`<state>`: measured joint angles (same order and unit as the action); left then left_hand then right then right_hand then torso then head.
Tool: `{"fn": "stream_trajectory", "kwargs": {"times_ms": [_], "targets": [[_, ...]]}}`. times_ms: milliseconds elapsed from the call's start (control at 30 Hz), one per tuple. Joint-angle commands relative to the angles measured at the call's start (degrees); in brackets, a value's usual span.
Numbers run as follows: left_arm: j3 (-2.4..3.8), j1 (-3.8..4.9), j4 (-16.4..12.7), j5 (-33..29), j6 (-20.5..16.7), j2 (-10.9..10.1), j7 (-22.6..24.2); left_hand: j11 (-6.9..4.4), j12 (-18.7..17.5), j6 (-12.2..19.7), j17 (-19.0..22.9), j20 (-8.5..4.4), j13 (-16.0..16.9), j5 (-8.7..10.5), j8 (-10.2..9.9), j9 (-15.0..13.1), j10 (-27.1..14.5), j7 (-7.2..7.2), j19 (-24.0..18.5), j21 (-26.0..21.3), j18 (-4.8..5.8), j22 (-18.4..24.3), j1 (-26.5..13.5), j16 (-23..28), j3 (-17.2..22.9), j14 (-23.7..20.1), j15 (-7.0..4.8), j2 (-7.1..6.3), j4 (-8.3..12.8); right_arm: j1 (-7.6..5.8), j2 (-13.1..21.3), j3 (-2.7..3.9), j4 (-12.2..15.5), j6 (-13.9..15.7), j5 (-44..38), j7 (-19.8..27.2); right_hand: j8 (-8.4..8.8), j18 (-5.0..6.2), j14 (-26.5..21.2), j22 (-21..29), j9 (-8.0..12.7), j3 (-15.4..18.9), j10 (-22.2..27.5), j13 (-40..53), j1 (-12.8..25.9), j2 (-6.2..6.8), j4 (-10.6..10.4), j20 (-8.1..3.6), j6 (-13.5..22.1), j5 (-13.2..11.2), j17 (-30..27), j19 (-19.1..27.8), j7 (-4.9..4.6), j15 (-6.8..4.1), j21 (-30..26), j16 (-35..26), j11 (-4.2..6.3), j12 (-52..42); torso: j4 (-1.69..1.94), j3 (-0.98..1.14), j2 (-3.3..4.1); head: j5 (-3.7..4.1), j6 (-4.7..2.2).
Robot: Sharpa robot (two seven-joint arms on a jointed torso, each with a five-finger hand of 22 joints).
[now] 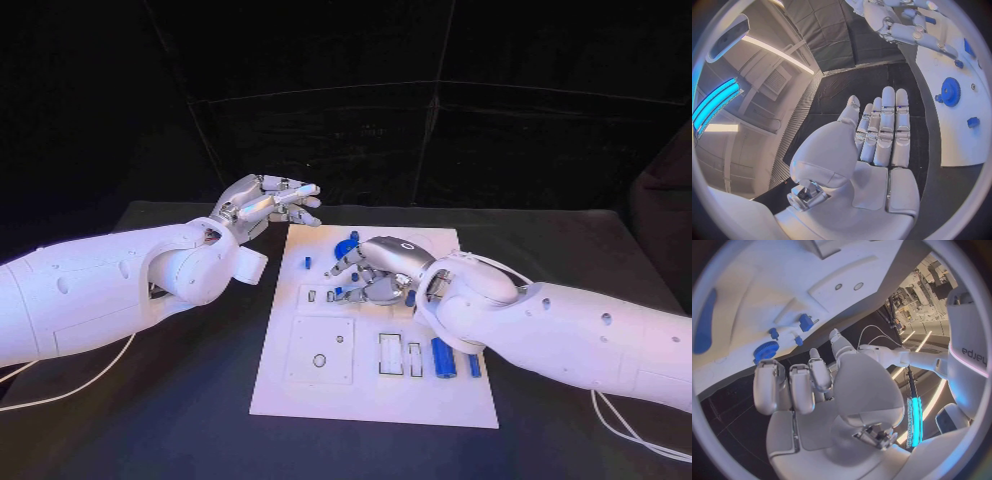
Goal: Assemble the parts on the task board
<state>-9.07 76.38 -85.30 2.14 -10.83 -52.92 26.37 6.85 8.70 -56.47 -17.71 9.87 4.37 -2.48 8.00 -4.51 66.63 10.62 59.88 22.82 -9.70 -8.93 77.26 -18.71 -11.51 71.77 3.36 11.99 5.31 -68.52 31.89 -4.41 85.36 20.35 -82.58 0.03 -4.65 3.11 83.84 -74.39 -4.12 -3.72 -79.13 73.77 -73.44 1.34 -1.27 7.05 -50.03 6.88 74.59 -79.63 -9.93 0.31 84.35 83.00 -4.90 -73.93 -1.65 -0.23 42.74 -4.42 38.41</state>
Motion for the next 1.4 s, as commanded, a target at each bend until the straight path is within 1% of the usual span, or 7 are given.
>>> {"fn": "stream_trajectory", "kwargs": {"times_ms": [33, 133, 267, 467, 733, 933, 1400], "targets": [[0.06, 0.10, 0.06, 3.57, 1.18, -0.22, -3.45, -1.56, 1.13, -1.50, -2.93, -1.79, 0.65, -0.36, -0.01, 0.00, 4.12, -0.97, 4.88, 3.07, -1.03, -1.43, -0.64, -4.41, -0.77, 7.08, -1.97, -0.01, 0.04, -1.67, 3.16, 0.10, 2.86, -1.11, 11.24, 9.57, -0.28, 0.75, 2.58, 2.24, -0.03, 0.09, 0.33, -0.52, -1.24, -0.25, 0.80, -0.17, -0.37, 0.77, -1.73, 1.68, -0.02, 0.15, -1.01, -0.98, 0.08, 0.40, -0.13, -0.08, 0.01, -0.22, 0.09], [0.06, 0.11, 0.15, 6.76, 1.80, -0.39, -6.34, -3.03, 3.36, -2.65, -14.56, -3.82, 2.38, -0.31, 0.27, -0.30, 7.38, -2.21, 9.55, 7.17, -0.85, -3.59, -1.30, -17.28, -1.57, 12.61, -3.57, -0.46, 0.01, -3.61, 6.39, 0.11, 4.55, -3.36, 17.48, 10.18, -0.66, 1.21, 2.17, 4.44, -0.10, 0.28, 1.07, -1.21, -2.05, -0.59, 1.19, -0.25, -0.87, 1.57, -3.21, 3.24, 0.10, 0.06, -2.01, -1.88, 0.17, 1.14, -0.18, -0.07, -0.10, -0.25, 0.06], [0.07, 0.44, 0.31, 15.71, 4.70, -0.48, -19.06, -4.30, 11.14, -3.29, -46.32, -5.09, 8.62, -0.69, 2.31, -1.75, 9.32, -3.83, 12.38, 13.26, -0.25, -7.41, -5.27, -48.53, -2.94, 15.38, -4.83, -0.83, -2.29, -6.27, 10.56, 0.17, 5.19, -5.28, 24.28, 9.58, -0.91, 1.34, 2.11, 5.14, -0.11, 0.39, 1.35, -1.46, -2.49, -1.11, 1.34, -0.33, -1.11, 2.61, -3.51, 3.72, 0.16, -0.02, -2.41, -2.16, 0.26, 1.37, -0.22, -0.03, -0.43, -0.22, 0.07], [0.07, 1.56, 0.28, 29.51, 10.81, 0.15, -36.60, -5.25, 28.82, -2.52, -70.57, -6.32, 23.77, 0.07, 7.76, -5.46, 6.73, -4.27, 20.15, 38.72, 3.32, -38.37, -9.47, -69.95, -3.94, 17.86, -5.45, 0.04, -5.56, -8.67, 14.34, 0.24, 4.36, -5.86, 27.73, 8.68, -1.26, 1.36, 2.17, 5.31, -0.07, 0.28, 1.49, -1.57, -3.53, -1.92, 1.89, -0.49, -1.37, 6.90, -3.64, 3.73, 0.20, -0.15, -2.62, -2.38, 0.37, 1.43, -0.18, 0.11, -0.99, -0.37, 0.43], [0.07, 2.73, 0.61, 47.65, 19.98, 3.78, -50.49, -5.51, 42.87, 2.58, -72.29, -6.94, 35.85, -0.41, 16.98, -12.29, -1.11, -5.17, 22.93, 48.31, 4.55, -49.90, -10.37, -71.29, -4.41, 18.23, -6.27, 1.75, -7.99, -9.69, 15.89, 0.27, 1.88, -4.95, 28.65, 7.87, -1.34, 1.41, 2.12, 5.57, -0.05, 0.26, 1.62, -1.78, -3.65, -2.11, 1.96, -0.51, -1.43, 7.50, -3.99, 3.88, 0.20, -0.17, -2.75, -2.59, 0.38, 1.61, 0.15, 0.48, -1.71, -0.59, 0.69], [-0.70, 2.94, 1.88, 54.72, 21.81, 7.87, -55.20, -6.69, 54.53, 3.20, -72.29, -7.28, 48.63, -0.32, 24.44, -17.51, 3.47, -6.24, 24.38, 53.97, 5.77, -58.35, -12.48, -71.29, -6.12, 18.23, -6.93, 1.92, -10.90, -9.90, 15.51, 0.27, 0.16, -3.50, 28.31, 7.23, -1.40, 1.71, 1.79, 7.04, -0.03, 0.54, 2.36, -2.76, -3.38, -1.99, 1.82, -0.52, -1.41, 7.58, -5.39, 4.84, 0.20, -0.17, -3.39, -3.38, 0.37, 2.59, 0.06, 0.63, -1.96, -0.90, 0.87], [-1.51, 3.01, 3.24, 56.37, 16.06, 12.54, -59.26, -8.03, 60.63, 5.84, -72.29, -8.56, 55.72, -0.19, 32.37, -24.38, 6.32, -7.79, 25.21, 57.72, 6.58, -64.06, -16.66, -71.29, -12.09, 18.23, -8.11, 0.16, -17.58, -10.04, 14.36, 0.26, -1.47, -2.83, 26.63, 6.40, -1.43, 1.84, 1.64, 7.67, 0.00, 0.71, 2.66, -3.13, -3.30, -1.92, 1.77, -0.53, -1.35, 7.74, -5.91, 5.24, 0.22, -0.18, -3.71, -3.76, 0.38, 2.98, 0.11, 0.68, -1.95, -0.99, 1.17]]}}
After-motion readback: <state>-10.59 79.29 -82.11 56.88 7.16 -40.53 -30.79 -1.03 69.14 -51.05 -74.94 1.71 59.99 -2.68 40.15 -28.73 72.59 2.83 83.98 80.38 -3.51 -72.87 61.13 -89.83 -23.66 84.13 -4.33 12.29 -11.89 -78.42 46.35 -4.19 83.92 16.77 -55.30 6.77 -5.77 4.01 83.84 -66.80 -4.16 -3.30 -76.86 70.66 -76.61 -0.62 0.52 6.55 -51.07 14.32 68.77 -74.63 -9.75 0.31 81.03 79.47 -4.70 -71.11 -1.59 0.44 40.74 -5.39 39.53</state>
